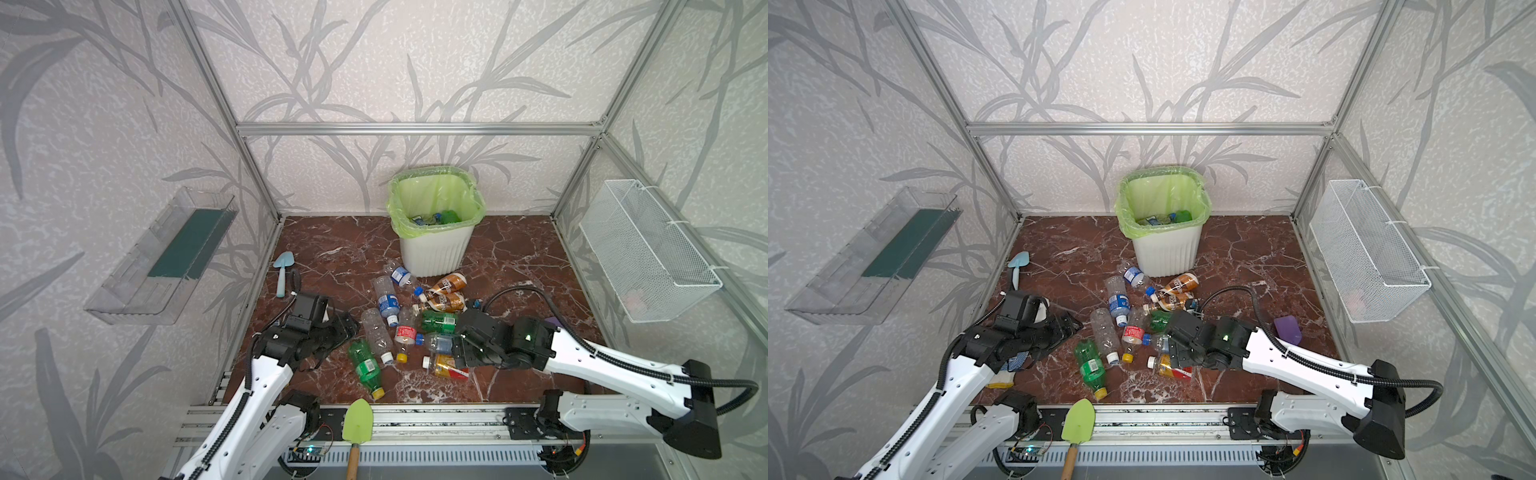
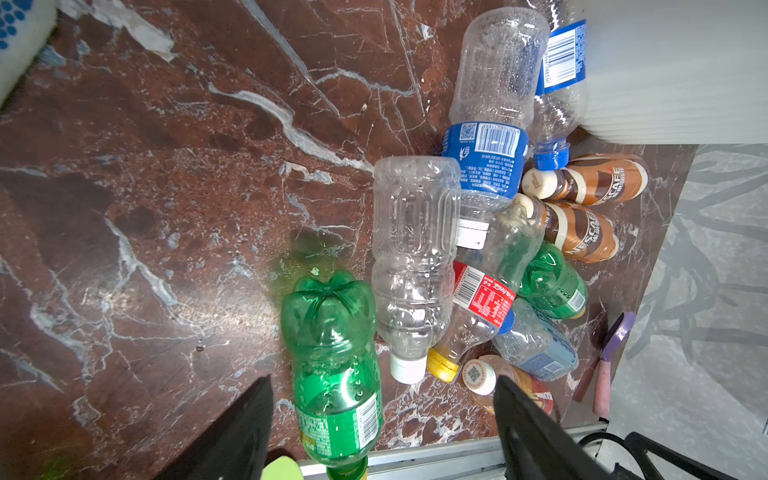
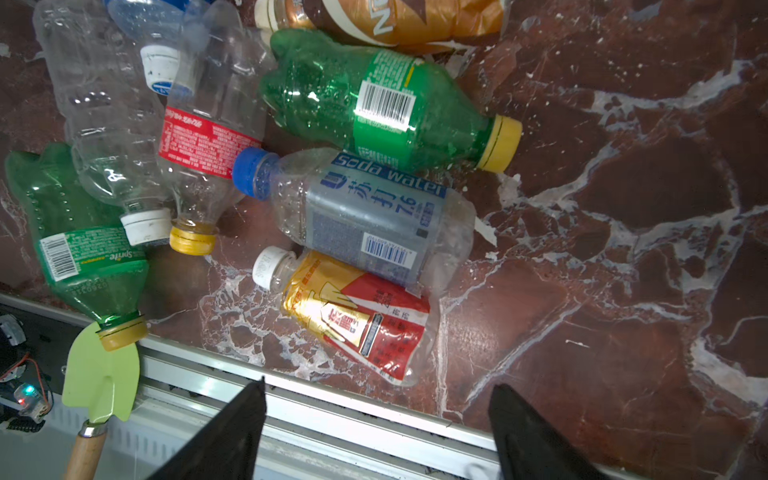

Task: Throw the plastic bottles in the bin
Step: 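Grasp another green Sprite bottle with the left gripper while the right gripper hovers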

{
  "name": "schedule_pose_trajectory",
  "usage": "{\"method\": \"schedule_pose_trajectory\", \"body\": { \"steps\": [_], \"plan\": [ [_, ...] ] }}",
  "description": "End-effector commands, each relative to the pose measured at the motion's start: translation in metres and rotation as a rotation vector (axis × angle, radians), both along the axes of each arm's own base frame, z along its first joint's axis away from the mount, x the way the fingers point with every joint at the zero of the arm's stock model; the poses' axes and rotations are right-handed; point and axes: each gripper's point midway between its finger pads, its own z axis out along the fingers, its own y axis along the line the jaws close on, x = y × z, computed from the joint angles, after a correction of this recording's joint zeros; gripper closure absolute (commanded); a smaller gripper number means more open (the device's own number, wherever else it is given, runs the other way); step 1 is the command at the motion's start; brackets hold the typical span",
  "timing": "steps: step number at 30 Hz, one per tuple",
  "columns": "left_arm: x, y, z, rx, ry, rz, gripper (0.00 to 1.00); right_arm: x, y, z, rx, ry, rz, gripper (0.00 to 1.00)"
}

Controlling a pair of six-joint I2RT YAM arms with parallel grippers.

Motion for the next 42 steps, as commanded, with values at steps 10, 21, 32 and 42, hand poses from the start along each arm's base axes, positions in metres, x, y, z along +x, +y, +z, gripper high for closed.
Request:
{"method": "schedule_pose_trajectory", "body": {
  "steps": [10, 21, 32, 42],
  "plan": [
    [-0.033, 0.006, -0.008, 0.068, 0.01, 0.01, 0.15, -0.004, 0.009, 0.035, 0.056, -0.134, 0.025, 0.15],
    [-0.048, 0.005, -0.032, 0.09, 0.112, 0.044, 0.15, -0.001, 0.008, 0.052, 0.128, -0.228, 0.086, 0.15],
    [-0.037, -0.004, -0.043, 0.161, 0.168, 0.09, 0.15, -0.001, -0.012, 0.041, 0.183, -0.177, 0.119, 0.14],
    [-0.042, -0.012, -0.045, 0.212, 0.205, 0.084, 0.15, 0.004, -0.014, 0.014, 0.242, -0.008, 0.152, 0.15]
  ]
}}
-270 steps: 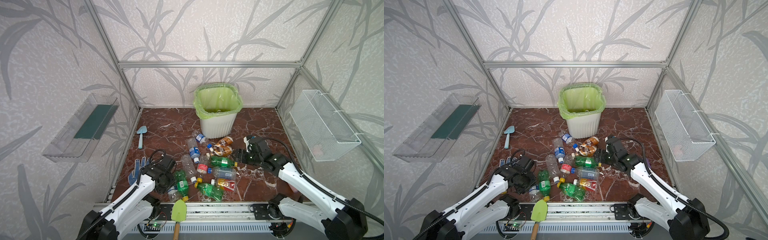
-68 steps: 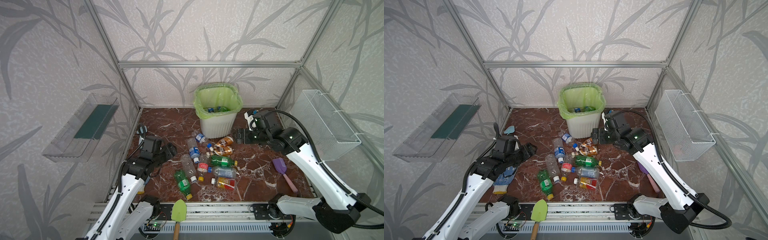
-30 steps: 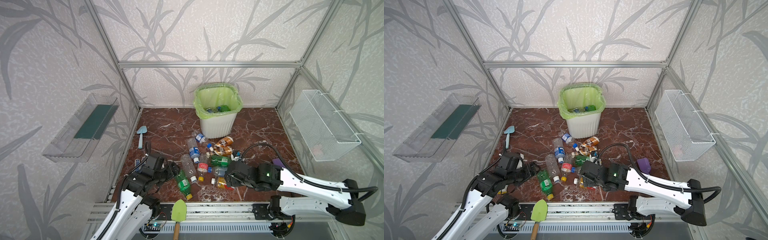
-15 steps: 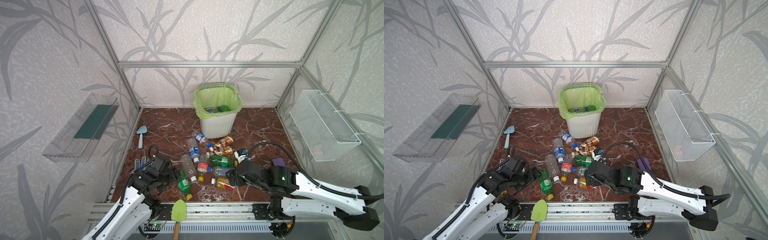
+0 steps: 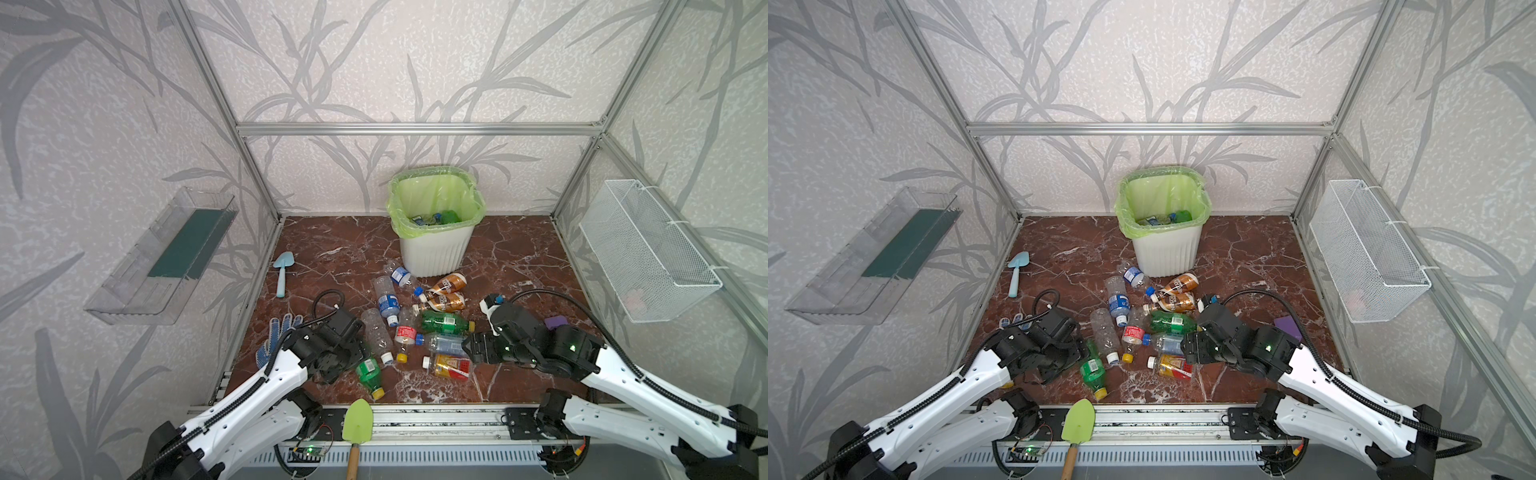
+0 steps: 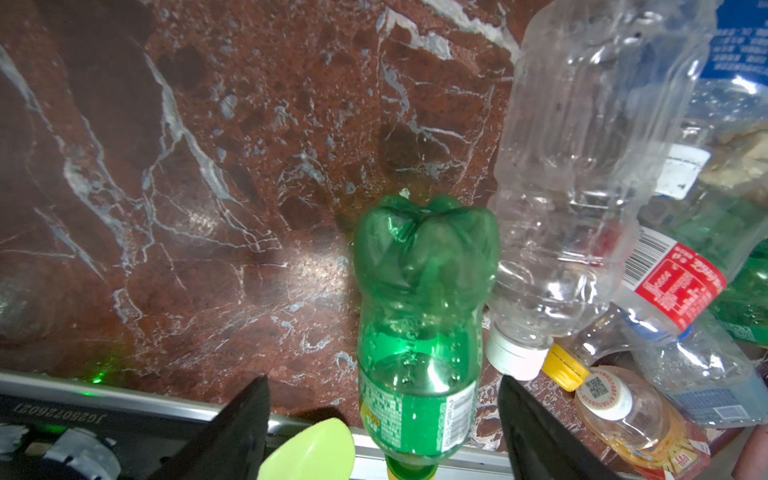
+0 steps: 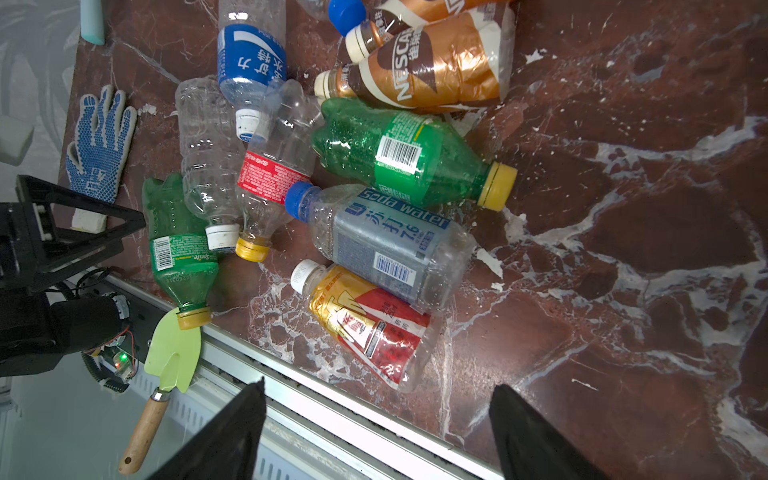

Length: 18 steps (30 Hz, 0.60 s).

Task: Throw the plastic bottles in the bin
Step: 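Grasp another green Sprite bottle with the left gripper while the right gripper hovers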

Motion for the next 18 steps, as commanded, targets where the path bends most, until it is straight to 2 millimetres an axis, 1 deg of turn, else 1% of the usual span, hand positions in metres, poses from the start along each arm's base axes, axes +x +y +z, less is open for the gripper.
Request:
{"method": "schedule_pose_trajectory", "body": {
  "steps": [1, 6, 12, 18],
  "plan": [
    [0.005, 0.002, 0.008, 0.017, -0.025, 0.048, 0.15, -0.008, 0.009, -0.008, 0.046, 0.061, 0.087, 0.15],
    [0.007, -0.007, 0.003, 0.008, -0.017, 0.033, 0.16, -0.006, 0.008, -0.019, 0.057, 0.092, 0.089, 0.15],
    [0.007, -0.008, -0.005, 0.029, -0.005, 0.001, 0.19, -0.005, 0.006, -0.024, 0.075, 0.082, 0.053, 0.15],
    [0.006, -0.009, -0.022, 0.037, 0.017, -0.017, 0.2, 0.004, -0.001, -0.027, 0.066, 0.046, -0.008, 0.15]
  ]
}}
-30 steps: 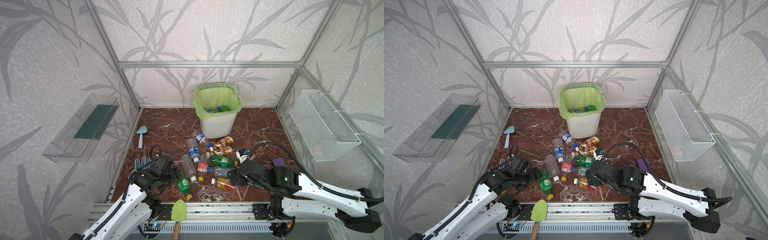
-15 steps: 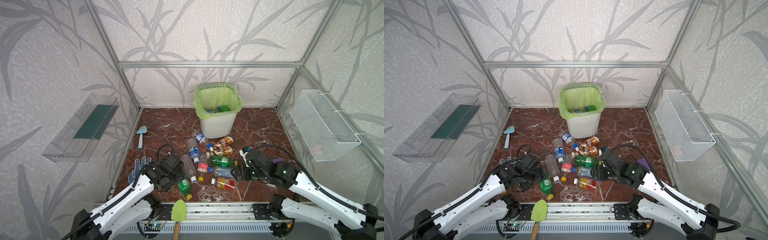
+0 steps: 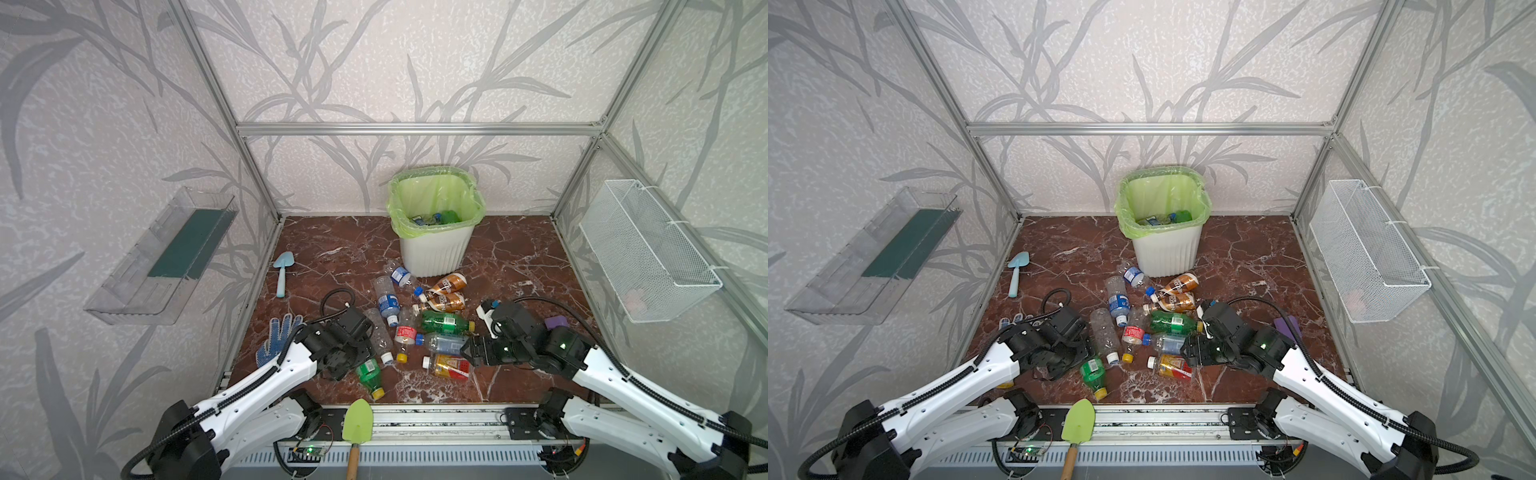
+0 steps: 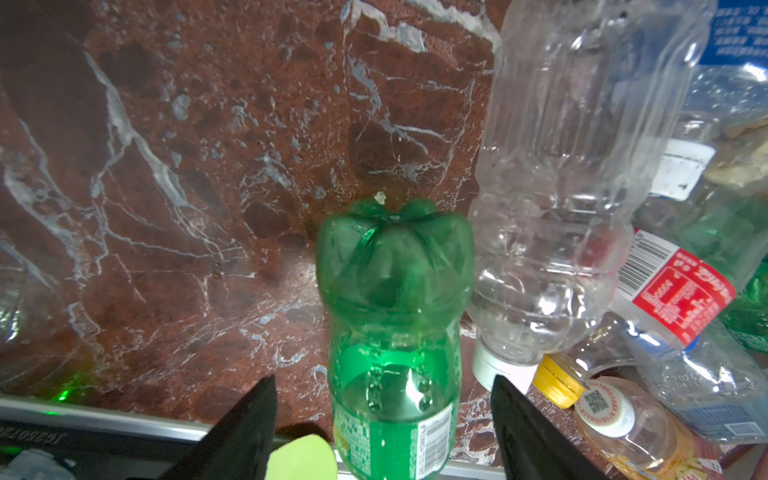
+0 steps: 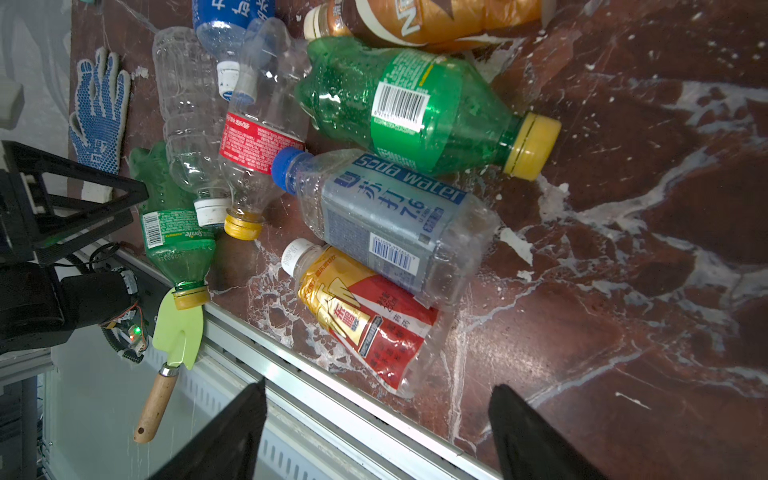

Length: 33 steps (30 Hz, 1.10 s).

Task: Throw the plastic bottles in the bin
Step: 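Grasp another green Sprite bottle with the left gripper while the right gripper hovers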

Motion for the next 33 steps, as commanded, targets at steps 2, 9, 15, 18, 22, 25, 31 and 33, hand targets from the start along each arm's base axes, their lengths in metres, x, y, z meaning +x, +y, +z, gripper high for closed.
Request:
{"method": "schedule_pose_trajectory", "body": {
  "steps": [2, 9, 15, 18, 22, 25, 31, 33],
  "plan": [
    [-0.001, 0.0, -0.015, -0.002, 0.006, 0.006, 0.2, 0.011, -0.002, -0.001, 0.002, -0.032, -0.057, 0.15],
    [0.005, 0.001, -0.02, 0.008, -0.016, 0.004, 0.24, 0.019, -0.008, -0.007, -0.013, -0.036, -0.14, 0.16],
    [-0.001, 0.011, -0.029, 0.063, 0.054, 0.007, 0.33, 0.025, -0.006, -0.009, 0.001, -0.042, -0.181, 0.16],
    [-0.002, 0.013, -0.03, 0.079, 0.063, -0.002, 0.36, 0.028, -0.004, -0.007, -0.002, -0.047, -0.175, 0.16],
    [-0.003, 0.016, -0.035, 0.081, 0.065, 0.007, 0.43, 0.029, -0.004, -0.004, -0.029, -0.054, -0.15, 0.16],
    [-0.004, 0.018, -0.033, 0.086, 0.057, 0.012, 0.5, 0.03, -0.002, -0.002, -0.04, -0.054, -0.127, 0.16],
    [0.0, 0.014, -0.006, 0.061, 0.016, -0.036, 0.53, 0.034, 0.001, 0.001, -0.034, -0.067, -0.099, 0.16],
    [0.004, 0.009, 0.006, 0.036, -0.012, -0.056, 0.53, 0.034, 0.002, 0.001, -0.034, -0.066, -0.098, 0.16]
  ]
}}
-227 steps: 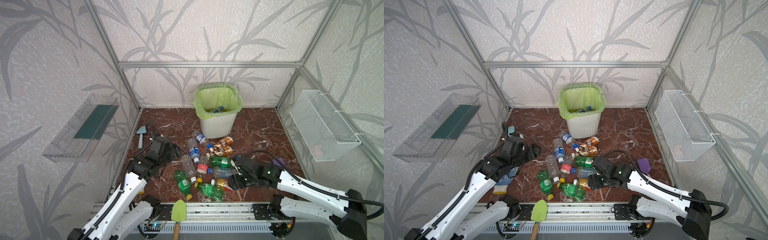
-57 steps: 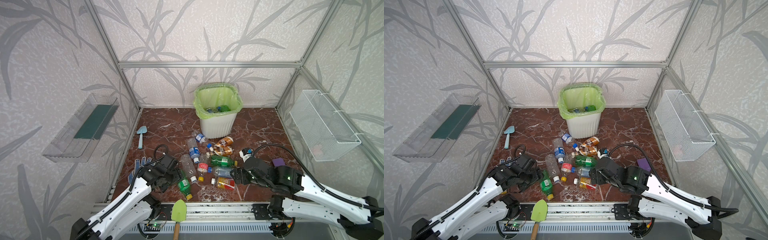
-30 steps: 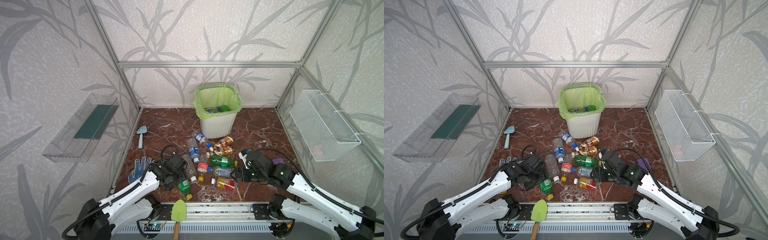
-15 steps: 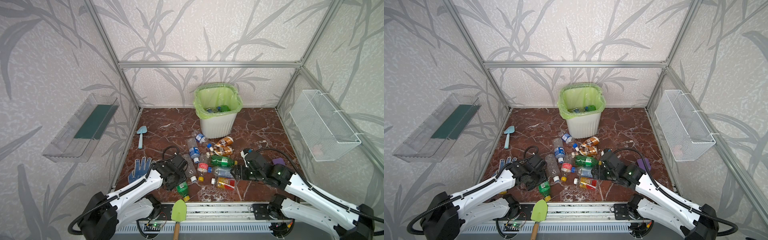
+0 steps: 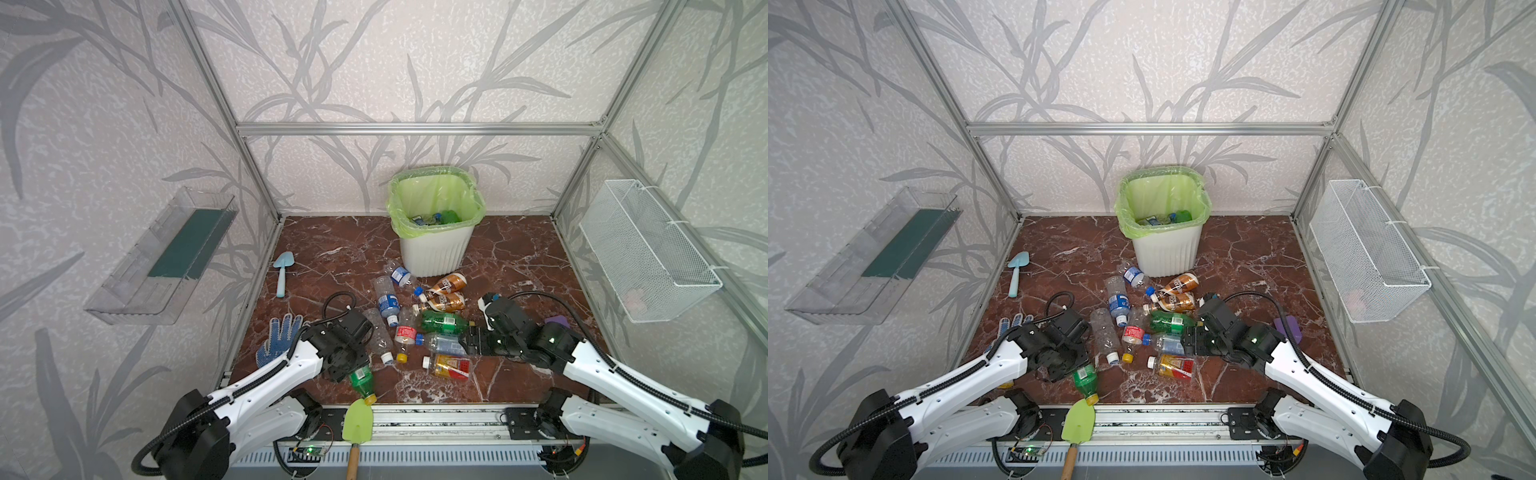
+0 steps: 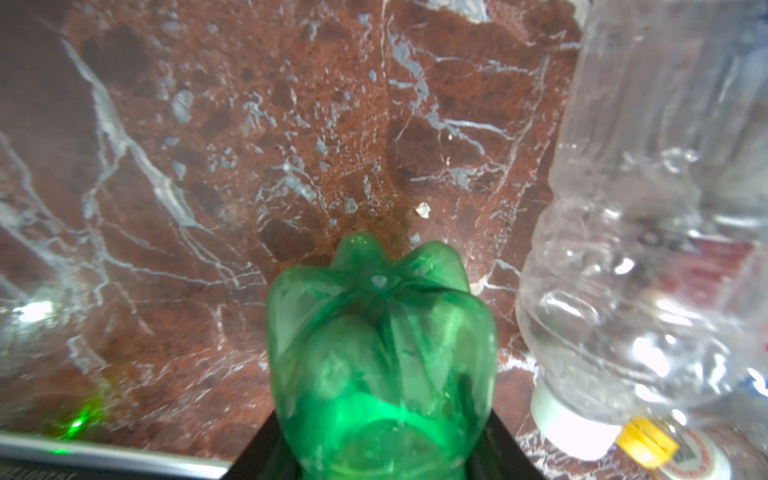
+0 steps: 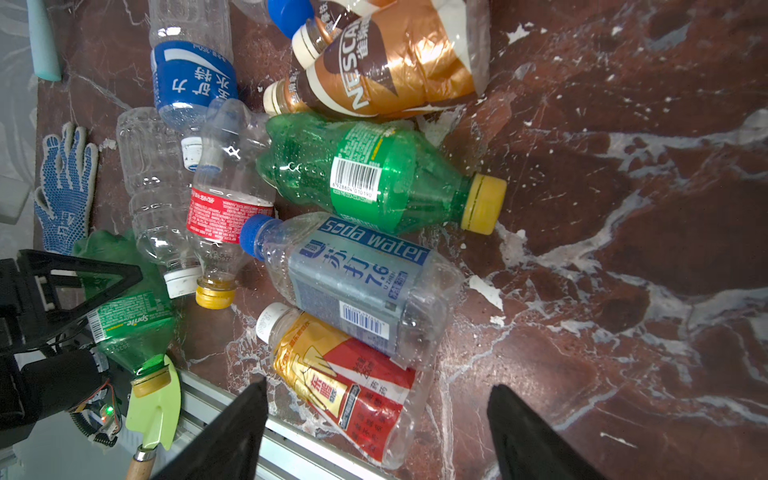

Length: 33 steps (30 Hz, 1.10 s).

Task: Throw the plastic bottles in the bin
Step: 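Grasp another green Sprite bottle with the left gripper while the right gripper hovers, then lift the green bottle over the bin with the left gripper and release it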

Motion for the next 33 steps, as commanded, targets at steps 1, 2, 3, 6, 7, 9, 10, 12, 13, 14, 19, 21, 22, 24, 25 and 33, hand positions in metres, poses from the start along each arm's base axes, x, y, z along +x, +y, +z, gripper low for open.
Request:
{"method": "schedule_pose_trajectory", "body": {
  "steps": [1, 2, 3, 6, 7, 9, 10, 12, 13, 14, 19, 21, 22, 24, 25, 33],
  "plan": [
    [0.008, -0.003, 0.028, -0.022, -0.063, -0.035, 0.53, 0.004, 0.003, 0.011, 0.009, -0.023, 0.017, 0.17],
    [0.011, -0.004, 0.036, -0.032, -0.089, -0.041, 0.53, 0.004, 0.003, 0.011, 0.01, -0.025, 0.016, 0.16],
    [0.015, -0.007, 0.043, -0.048, -0.117, -0.047, 0.53, 0.004, 0.003, 0.011, 0.009, -0.026, 0.016, 0.17],
    [0.03, -0.011, 0.066, -0.084, -0.225, -0.046, 0.54, 0.004, 0.003, 0.014, 0.02, -0.029, 0.011, 0.17],
    [0.036, -0.015, 0.075, -0.105, -0.269, -0.047, 0.54, 0.003, 0.003, 0.015, 0.024, -0.029, 0.01, 0.17],
    [0.049, -0.022, 0.094, -0.134, -0.338, -0.059, 0.55, 0.002, -0.001, 0.019, 0.024, -0.037, 0.0, 0.17],
    [0.056, -0.027, 0.104, -0.143, -0.363, -0.068, 0.55, 0.002, -0.003, 0.021, 0.021, -0.044, -0.006, 0.17],
    [0.071, -0.037, 0.123, -0.16, -0.41, -0.091, 0.55, 0.001, -0.007, 0.025, 0.02, -0.055, -0.013, 0.17],
    [0.078, -0.043, 0.133, -0.168, -0.435, -0.106, 0.55, 0.001, -0.009, 0.027, 0.019, -0.059, -0.017, 0.18],
    [0.086, -0.049, 0.142, -0.173, -0.456, -0.119, 0.55, 0.001, -0.01, 0.028, 0.018, -0.061, -0.022, 0.18],
    [0.119, -0.069, 0.184, -0.183, -0.549, -0.167, 0.55, -0.001, -0.014, 0.031, 0.022, -0.066, -0.032, 0.18],
    [0.133, -0.079, 0.206, -0.2, -0.604, -0.188, 0.55, -0.001, -0.015, 0.032, 0.022, -0.065, -0.036, 0.18],
    [0.142, -0.084, 0.222, -0.213, -0.641, -0.197, 0.55, -0.001, -0.015, 0.032, 0.021, -0.064, -0.037, 0.18],
    [0.162, -0.094, 0.264, -0.246, -0.728, -0.21, 0.54, -0.001, -0.016, 0.034, 0.025, -0.067, -0.042, 0.18],
    [0.175, -0.102, 0.292, -0.265, -0.785, -0.219, 0.54, 0.0, -0.015, 0.035, 0.028, -0.067, -0.043, 0.18],
    [0.294, -0.123, 0.496, -0.389, -1.19, -0.197, 0.31, -0.001, -0.02, 0.06, 0.063, -0.094, -0.075, 0.18]
  ]
}}
